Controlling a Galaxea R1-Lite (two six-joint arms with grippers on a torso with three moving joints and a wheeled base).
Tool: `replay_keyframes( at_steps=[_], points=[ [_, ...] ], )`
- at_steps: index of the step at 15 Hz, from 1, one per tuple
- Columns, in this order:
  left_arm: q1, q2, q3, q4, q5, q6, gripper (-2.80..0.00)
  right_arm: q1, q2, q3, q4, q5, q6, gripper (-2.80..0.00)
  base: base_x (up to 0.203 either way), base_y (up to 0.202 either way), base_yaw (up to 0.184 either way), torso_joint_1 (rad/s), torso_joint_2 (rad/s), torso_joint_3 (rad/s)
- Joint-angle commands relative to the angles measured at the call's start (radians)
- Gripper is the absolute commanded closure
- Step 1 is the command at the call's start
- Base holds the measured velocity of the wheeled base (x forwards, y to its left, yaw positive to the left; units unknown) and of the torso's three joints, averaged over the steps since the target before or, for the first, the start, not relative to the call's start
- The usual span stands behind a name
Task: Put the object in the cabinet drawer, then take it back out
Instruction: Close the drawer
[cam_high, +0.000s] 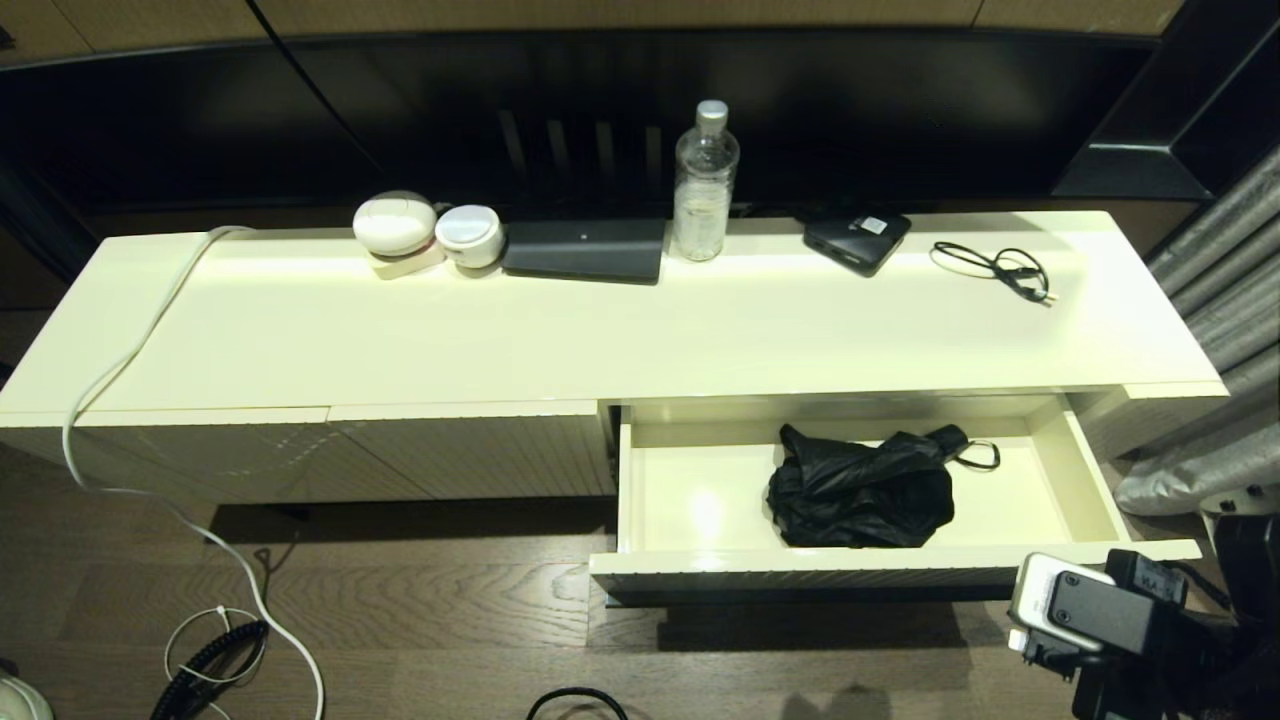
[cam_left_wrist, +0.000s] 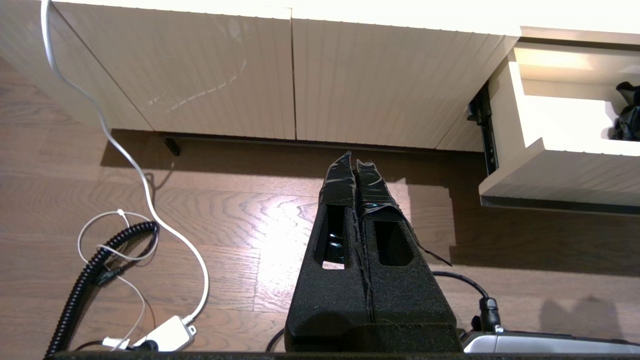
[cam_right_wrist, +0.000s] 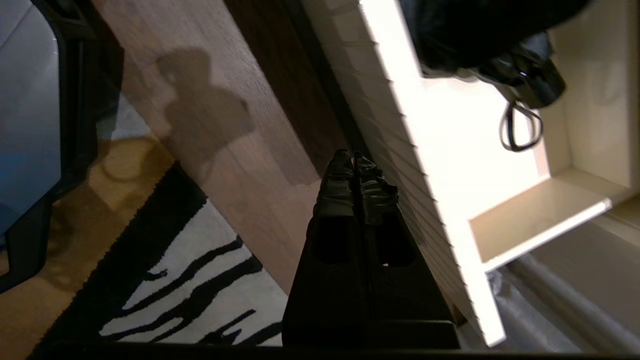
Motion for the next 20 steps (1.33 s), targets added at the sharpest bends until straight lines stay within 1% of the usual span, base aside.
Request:
replay_keyframes(
  at_steps=[1,4,8,12,14,15,17,20],
  points=[
    [0.0,-0.002,0.0,0.0,0.001,0.0,0.0,0.027,0.088,0.098,-0.148,0.002,-0.005,0.0,0.0,0.0,0.0,0.0,0.0,0.0],
    [0.0,-0.002,0.0,0.0,0.001,0.0,0.0,0.078,0.201,0.187,-0.346,0.002,-0.002,0.0,0.0,0.0,0.0,0.0,0.0,0.0],
    [0.0,-0.002,0.0,0.0,0.001,0.0,0.0,0.09,0.306,0.209,-0.474,-0.022,-0.001,0.0,0.0,0.0,0.0,0.0,0.0,0.0],
    [0.0,-0.002,0.0,0.0,0.001,0.0,0.0,0.077,0.421,0.21,-0.625,-0.095,0.001,0.0,0.0,0.0,0.0,0.0,0.0,0.0],
    [0.0,-0.002,0.0,0.0,0.001,0.0,0.0,0.072,0.476,0.202,-0.719,-0.149,0.001,0.0,0.0,0.0,0.0,0.0,0.0,0.0],
    [0.0,-0.002,0.0,0.0,0.001,0.0,0.0,0.071,0.496,0.195,-0.75,-0.173,0.002,0.0,0.0,0.0,0.0,0.0,0.0,0.0],
    [0.0,-0.002,0.0,0.0,0.001,0.0,0.0,0.057,0.533,0.18,-0.801,-0.194,0.004,0.0,0.0,0.0,0.0,0.0,0.0,0.0],
    [0.0,-0.002,0.0,0.0,0.001,0.0,0.0,0.05,0.56,0.139,-0.826,-0.232,0.012,0.0,0.0,0.0,0.0,0.0,0.0,0.0]
  ],
)
